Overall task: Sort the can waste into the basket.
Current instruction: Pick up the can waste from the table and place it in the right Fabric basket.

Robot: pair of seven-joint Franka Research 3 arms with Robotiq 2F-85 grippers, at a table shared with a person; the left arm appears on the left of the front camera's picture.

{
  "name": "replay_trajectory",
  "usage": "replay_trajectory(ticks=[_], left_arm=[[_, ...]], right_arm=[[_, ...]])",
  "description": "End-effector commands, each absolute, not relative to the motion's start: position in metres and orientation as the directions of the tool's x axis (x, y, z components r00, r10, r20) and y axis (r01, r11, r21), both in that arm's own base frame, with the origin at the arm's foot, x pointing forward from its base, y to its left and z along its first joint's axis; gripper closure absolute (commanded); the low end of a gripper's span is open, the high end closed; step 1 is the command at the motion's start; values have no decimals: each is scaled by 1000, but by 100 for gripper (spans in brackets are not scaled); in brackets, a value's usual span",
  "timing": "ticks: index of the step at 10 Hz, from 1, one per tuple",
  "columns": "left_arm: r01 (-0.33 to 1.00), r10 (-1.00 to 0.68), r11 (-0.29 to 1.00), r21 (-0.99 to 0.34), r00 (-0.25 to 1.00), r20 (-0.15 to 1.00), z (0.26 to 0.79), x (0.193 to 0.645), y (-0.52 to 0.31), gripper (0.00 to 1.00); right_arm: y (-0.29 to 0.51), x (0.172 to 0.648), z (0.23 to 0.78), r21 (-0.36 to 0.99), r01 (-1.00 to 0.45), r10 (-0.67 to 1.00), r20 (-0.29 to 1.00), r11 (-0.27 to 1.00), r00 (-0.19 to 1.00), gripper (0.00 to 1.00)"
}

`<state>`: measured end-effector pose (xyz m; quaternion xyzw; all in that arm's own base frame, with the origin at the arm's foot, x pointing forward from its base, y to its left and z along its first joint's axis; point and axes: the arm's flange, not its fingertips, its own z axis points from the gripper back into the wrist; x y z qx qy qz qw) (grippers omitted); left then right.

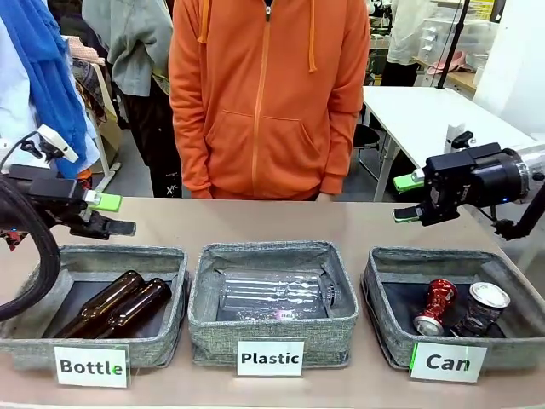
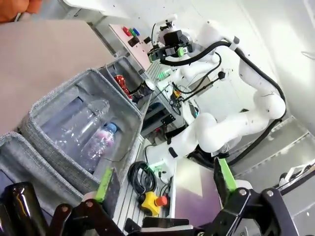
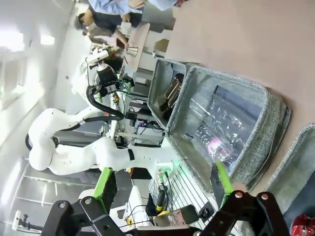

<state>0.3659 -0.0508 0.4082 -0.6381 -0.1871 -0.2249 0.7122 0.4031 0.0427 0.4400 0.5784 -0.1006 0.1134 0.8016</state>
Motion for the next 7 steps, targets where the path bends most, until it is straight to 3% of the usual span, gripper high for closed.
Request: replay_trajectory(ticks=[1, 7], left_arm=[[570, -84, 97, -816, 822, 563, 410, 364, -46, 0], [570, -84, 97, -816, 822, 563, 410, 364, -46, 0]], right_arm=[[42, 403, 444, 896, -309, 79, 299, 319, 951, 0], [42, 403, 444, 896, -309, 79, 299, 319, 951, 0]])
